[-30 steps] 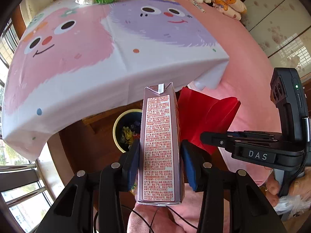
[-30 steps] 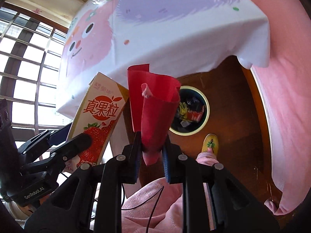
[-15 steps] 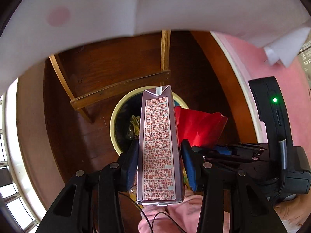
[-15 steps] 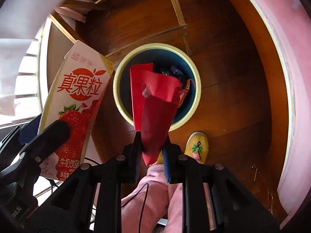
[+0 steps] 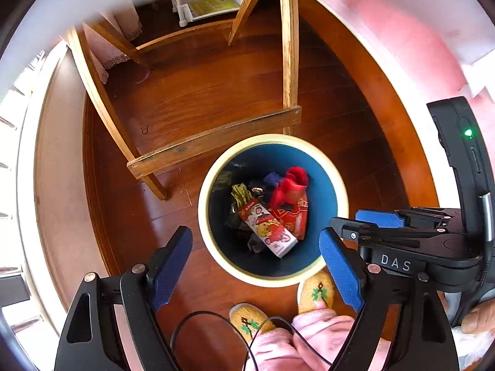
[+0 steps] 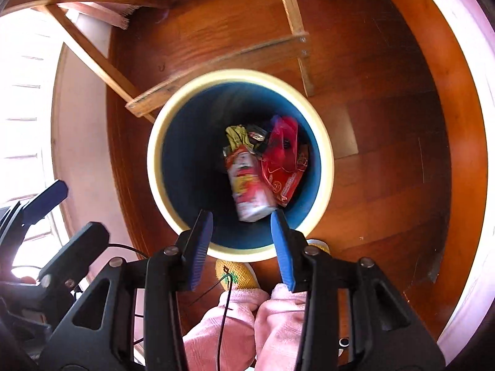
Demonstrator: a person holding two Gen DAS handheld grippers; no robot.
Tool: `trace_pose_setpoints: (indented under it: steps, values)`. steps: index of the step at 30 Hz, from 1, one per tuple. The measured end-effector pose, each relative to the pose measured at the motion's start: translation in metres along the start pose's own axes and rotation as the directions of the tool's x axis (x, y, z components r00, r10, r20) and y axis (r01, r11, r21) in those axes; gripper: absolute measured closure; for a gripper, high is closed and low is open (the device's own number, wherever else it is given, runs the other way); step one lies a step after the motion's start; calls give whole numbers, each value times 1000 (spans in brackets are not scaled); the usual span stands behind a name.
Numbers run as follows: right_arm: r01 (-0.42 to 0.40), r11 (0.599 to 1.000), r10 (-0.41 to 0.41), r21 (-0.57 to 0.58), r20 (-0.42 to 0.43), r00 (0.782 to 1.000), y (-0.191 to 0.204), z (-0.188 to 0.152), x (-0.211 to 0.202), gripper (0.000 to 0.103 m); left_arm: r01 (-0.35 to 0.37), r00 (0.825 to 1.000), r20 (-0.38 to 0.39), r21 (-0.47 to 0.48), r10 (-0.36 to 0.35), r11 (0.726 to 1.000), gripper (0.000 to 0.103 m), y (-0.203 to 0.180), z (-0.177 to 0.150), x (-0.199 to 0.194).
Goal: Collect trash
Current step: 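Raise both tools back toward the table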
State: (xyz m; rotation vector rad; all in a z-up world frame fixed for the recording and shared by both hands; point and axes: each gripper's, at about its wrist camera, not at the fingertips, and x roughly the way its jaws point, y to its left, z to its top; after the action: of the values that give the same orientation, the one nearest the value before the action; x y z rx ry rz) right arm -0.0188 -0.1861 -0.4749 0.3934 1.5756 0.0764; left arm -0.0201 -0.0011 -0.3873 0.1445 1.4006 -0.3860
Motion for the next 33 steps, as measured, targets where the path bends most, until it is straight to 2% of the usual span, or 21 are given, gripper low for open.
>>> trace_pose_setpoints:
  steps: [6, 15, 23, 28, 33]
  values:
    - [-7, 1000, 8, -23, 27, 1000, 14, -3, -56, 67, 17, 1000, 28, -63, -15, 998, 18, -4, 4, -67]
    - [-25, 998, 29, -59, 78, 997, 51, -25, -186, 67, 32, 993, 116, -139, -16, 990, 18, -10, -7, -226]
    - [-30, 988, 55, -153, 165, 985, 83, -45, -303, 67, -31, 980, 189, -167, 63, 985, 18, -22, -6, -347]
    - [-38, 972, 92, -230, 229, 969, 102, -49, -363, 67, -70, 961, 249, -195, 118, 978, 18, -24, 5, -419]
    - [-43, 953, 134, -300, 294, 946, 121, -46, -417, 67, -127, 922, 335, -211, 194, 969, 18, -25, 25, -483]
